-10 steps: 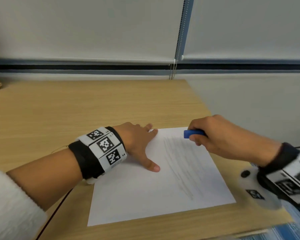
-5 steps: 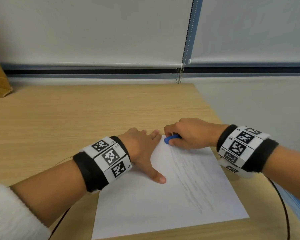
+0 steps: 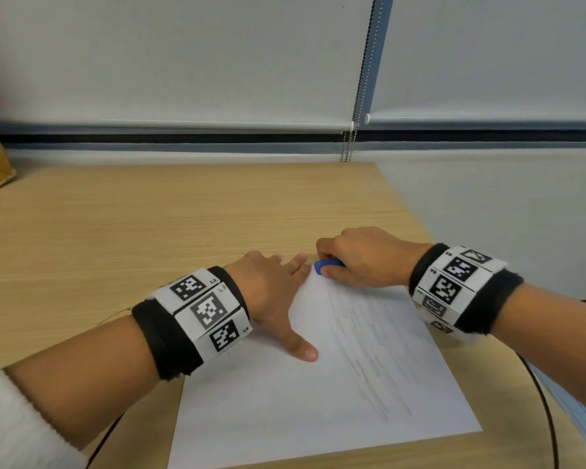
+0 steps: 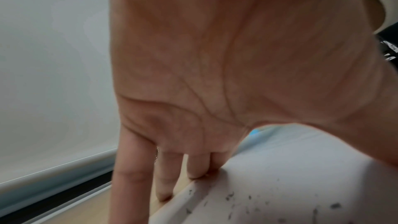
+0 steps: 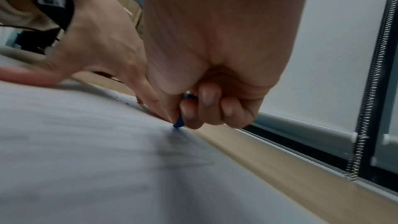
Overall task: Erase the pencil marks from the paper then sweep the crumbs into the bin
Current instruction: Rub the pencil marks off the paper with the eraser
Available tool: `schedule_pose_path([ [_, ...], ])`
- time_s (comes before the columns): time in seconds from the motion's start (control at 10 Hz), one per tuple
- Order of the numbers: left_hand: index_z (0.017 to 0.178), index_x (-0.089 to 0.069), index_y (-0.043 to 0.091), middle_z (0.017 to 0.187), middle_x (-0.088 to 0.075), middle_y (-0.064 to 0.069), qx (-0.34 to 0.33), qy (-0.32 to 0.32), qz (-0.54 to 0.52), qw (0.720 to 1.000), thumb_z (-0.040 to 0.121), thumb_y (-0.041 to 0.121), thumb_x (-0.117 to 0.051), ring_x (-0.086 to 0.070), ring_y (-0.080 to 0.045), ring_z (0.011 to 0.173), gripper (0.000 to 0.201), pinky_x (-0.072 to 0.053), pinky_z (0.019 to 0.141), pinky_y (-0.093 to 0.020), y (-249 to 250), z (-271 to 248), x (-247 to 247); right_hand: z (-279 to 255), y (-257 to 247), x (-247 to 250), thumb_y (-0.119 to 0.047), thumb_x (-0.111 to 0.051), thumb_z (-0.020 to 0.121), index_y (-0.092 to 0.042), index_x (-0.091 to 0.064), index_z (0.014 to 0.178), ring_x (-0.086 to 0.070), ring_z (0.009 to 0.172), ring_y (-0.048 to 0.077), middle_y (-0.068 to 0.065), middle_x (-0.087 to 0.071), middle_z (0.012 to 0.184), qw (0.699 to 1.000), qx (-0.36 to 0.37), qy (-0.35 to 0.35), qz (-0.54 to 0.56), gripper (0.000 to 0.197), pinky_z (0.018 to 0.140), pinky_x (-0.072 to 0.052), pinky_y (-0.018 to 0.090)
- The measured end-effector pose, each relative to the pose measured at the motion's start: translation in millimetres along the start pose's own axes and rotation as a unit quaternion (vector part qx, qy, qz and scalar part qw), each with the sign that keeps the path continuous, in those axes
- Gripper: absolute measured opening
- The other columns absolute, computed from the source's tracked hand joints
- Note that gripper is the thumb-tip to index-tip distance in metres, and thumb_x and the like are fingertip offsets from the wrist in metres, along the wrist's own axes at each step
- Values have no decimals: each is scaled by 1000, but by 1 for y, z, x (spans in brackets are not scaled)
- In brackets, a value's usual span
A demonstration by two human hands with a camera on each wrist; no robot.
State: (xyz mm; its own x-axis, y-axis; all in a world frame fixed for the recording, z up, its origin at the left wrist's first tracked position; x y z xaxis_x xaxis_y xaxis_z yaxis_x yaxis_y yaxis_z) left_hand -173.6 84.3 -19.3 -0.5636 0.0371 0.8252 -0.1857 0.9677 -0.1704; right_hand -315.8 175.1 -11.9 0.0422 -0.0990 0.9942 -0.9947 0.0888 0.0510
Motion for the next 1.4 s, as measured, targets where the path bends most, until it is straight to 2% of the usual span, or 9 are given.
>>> schedule_pose_path([
  [0.1, 153, 18, 24, 161, 16, 7, -4, -3, -5, 1000, 63, 88, -53, -1, -27, 150, 131, -17, 112, -43, 0, 0, 0, -7, -14, -4, -34, -45, 96, -26, -42, 93, -39, 53, 5, -13, -41, 61, 998, 62, -25, 15, 9, 51, -30, 27],
  [0.3, 153, 19, 20, 160, 22, 7, 5, -8, 0, 1000, 65, 87, -52, 2, -24, 150, 131, -16, 113, -42, 1, -3, 2, -10, 3, -1, -33, -45, 96, -22, -42, 85, -39, 53, 6, -10, -44, 62, 1000, 13, -14, 18, 15, 49, -28, 28],
  [0.4, 153, 18, 20, 160, 21, 5, 2, -7, 3, 1000, 67, 86, -53, 2, -25, 150, 130, -17, 114, -42, 2, -5, 3, -23, -8, -6, -33, -49, 94, -26, -42, 83, -41, 54, 8, -9, -45, 61, 994, 76, -57, 58, 15, 52, -31, 27],
  [0.6, 153, 17, 19, 161, 20, 5, 2, -4, 5, 1000, 67, 87, -52, 0, -25, 150, 130, -18, 114, -42, 2, -5, 3, -12, 4, -2, -31, -50, 94, -23, -45, 86, -40, 57, 6, -11, -46, 65, 997, 8, -36, 72, 12, 54, -32, 30],
  [0.8, 153, 17, 18, 160, 21, 5, 4, -7, 0, 1000, 67, 86, -52, 1, -25, 150, 130, -17, 114, -41, 3, -5, 3, -17, 2, -1, -31, -60, 91, -24, -54, 83, -46, 57, 2, -13, -51, 66, 969, 38, -143, 196, 12, 54, -36, 16],
  [0.9, 153, 17, 19, 160, 21, 6, 5, -7, -5, 1000, 66, 86, -53, 1, -25, 150, 131, -17, 113, -42, 2, -4, 2, -7, 10, -4, -31, -57, 93, -21, -52, 86, -45, 60, 6, -11, -52, 72, 985, 3, -81, 153, 13, 56, -38, 24],
  [1.1, 154, 17, 19, 161, 20, 4, 7, -11, -4, 1000, 67, 84, -56, 1, -27, 150, 131, -17, 114, -43, 3, -4, 4, -14, 2, -1, -35, -58, 91, -23, -54, 81, -45, 58, 6, -11, -52, 68, 970, 31, -177, 161, 16, 55, -37, 20],
  [1.3, 153, 18, 18, 160, 20, 5, 4, -6, -3, 1000, 67, 85, -55, 2, -26, 150, 131, -19, 113, -42, 2, -5, 3, -3, 14, -6, -35, -50, 95, -20, -48, 66, -49, 60, 21, -1, -54, 65, 992, 1, -81, 97, 33, 61, -43, 38],
  [1.4, 153, 18, 19, 160, 21, 5, 4, -8, -7, 1000, 66, 85, -55, 2, -26, 150, 131, -19, 113, -41, 2, -4, 2, -14, 4, -6, -38, -49, 95, -17, -47, 64, -43, 56, 19, -2, -49, 60, 984, 37, -138, 109, 37, 57, -40, 35],
])
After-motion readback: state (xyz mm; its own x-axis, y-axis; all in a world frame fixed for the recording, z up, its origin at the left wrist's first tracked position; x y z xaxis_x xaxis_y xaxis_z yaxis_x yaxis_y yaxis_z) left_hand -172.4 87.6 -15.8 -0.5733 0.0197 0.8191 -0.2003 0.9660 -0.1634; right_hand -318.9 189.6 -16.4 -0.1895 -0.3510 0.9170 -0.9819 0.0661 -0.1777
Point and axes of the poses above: each hand's wrist, its own z-axis towards the middle knuckle, its own x-axis out of the back of the hand, y = z × x, the point moved 1 cm from there along z, towards the middle knuckle
